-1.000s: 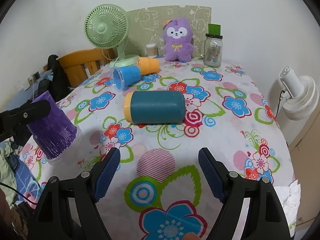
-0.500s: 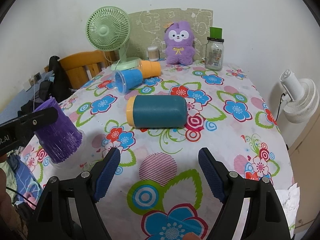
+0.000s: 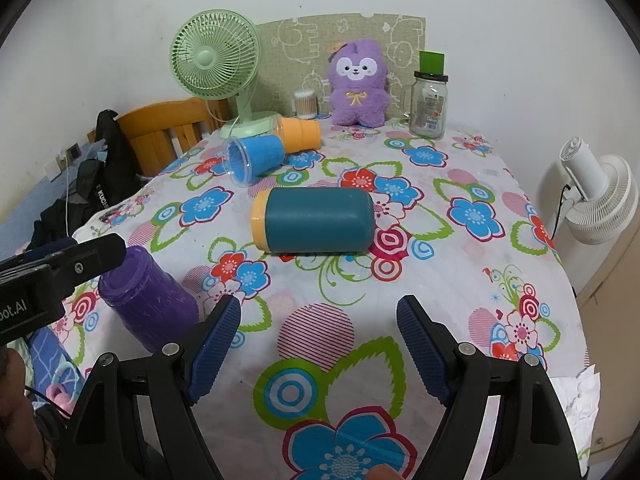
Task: Flip cup upside down
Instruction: 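Lower the inverted purple cup onto the sheet and open the left gripper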
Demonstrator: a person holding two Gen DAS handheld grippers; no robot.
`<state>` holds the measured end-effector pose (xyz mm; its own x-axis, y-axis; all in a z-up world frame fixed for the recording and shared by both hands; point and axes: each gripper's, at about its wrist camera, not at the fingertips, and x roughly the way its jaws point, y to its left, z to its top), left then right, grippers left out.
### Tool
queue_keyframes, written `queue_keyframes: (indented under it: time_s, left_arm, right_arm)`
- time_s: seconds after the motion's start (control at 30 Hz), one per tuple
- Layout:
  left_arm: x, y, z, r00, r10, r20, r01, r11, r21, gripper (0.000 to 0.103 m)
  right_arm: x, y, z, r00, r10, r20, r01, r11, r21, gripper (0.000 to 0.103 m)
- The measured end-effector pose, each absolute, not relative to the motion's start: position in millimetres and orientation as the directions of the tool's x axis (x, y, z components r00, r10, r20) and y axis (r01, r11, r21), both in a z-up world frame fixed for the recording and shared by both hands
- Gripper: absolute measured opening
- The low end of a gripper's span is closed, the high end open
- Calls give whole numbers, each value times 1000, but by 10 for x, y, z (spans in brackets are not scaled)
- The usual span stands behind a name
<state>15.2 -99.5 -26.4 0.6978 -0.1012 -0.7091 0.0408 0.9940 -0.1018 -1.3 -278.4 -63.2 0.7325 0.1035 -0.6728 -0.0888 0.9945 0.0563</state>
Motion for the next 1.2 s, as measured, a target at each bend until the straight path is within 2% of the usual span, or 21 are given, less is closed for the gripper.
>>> queue_keyframes:
  time_s: [1.2]
  left_arm:
    - [59, -921, -141, 729, -96, -678, 26, 993, -112, 83]
  right_arm:
    - [-17, -2690, -257, 786, 54, -616, -60, 998, 11, 83]
